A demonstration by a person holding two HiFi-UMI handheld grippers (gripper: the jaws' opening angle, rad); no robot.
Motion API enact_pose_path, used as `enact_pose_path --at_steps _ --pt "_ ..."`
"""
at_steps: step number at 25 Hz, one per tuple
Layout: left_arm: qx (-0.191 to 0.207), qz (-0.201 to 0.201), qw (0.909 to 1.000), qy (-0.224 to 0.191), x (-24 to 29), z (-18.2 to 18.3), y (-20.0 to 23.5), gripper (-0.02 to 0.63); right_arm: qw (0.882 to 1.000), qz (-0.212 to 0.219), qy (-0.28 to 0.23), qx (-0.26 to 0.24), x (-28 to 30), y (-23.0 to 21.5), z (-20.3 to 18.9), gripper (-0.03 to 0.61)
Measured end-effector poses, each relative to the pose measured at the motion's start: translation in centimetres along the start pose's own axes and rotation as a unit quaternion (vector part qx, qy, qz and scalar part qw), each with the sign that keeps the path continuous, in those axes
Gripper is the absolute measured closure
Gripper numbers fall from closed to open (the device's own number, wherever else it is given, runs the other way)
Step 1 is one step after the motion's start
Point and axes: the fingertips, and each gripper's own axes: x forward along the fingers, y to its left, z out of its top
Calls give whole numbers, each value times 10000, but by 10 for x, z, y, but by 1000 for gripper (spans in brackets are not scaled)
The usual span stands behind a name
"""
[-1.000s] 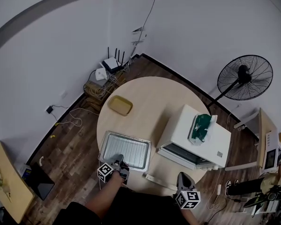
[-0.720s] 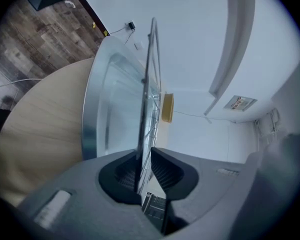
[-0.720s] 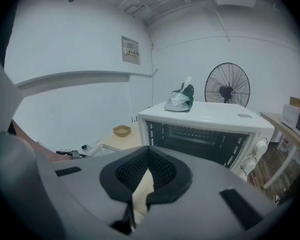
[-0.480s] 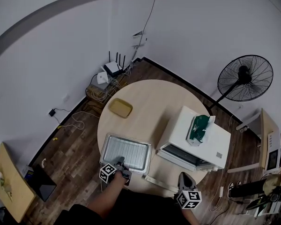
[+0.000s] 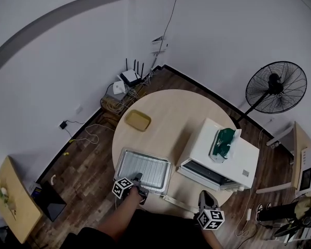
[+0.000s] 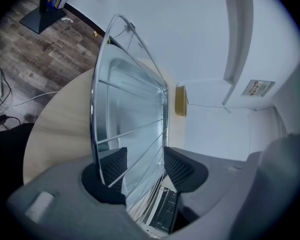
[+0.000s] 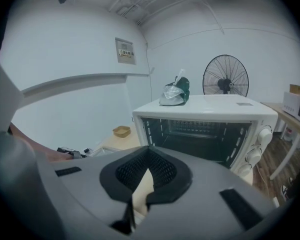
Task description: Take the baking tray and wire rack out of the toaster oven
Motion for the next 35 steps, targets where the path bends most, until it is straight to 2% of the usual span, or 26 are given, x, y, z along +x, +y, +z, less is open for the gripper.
enact_pose_path --at_steps 3,9,15,18,23,27,31,35 --pt "-48 168 9998 -26 -2 1 1 379 10000 27 34 50 2 1 -4 588" --pt "-416 257 9978 -455 -9 3 0 345 9999 73 30 68 5 4 -5 588" --pt "-455 -255 9930 -1064 -22 18 -14 342 9999 77 56 92 6 5 -6 588" --pt "-7 -299 9941 -1038 -21 19 -23 342 9999 109 45 67 7 7 -5 588" --pt "1122 31 9898 -873 -23 20 -31 342 9999 149 46 25 6 12 -3 588" --pt "1701 425 9804 -898 -27 22 -26 341 9998 172 47 5 6 11 -5 588" --pt "1952 869 9715 -1025 -32 30 -13 324 9998 179 45 -21 5 13 -5 588" --pt "2294 1514 9541 -1189 -43 42 5 304 9998 186 68 -47 3 16 -7 588"
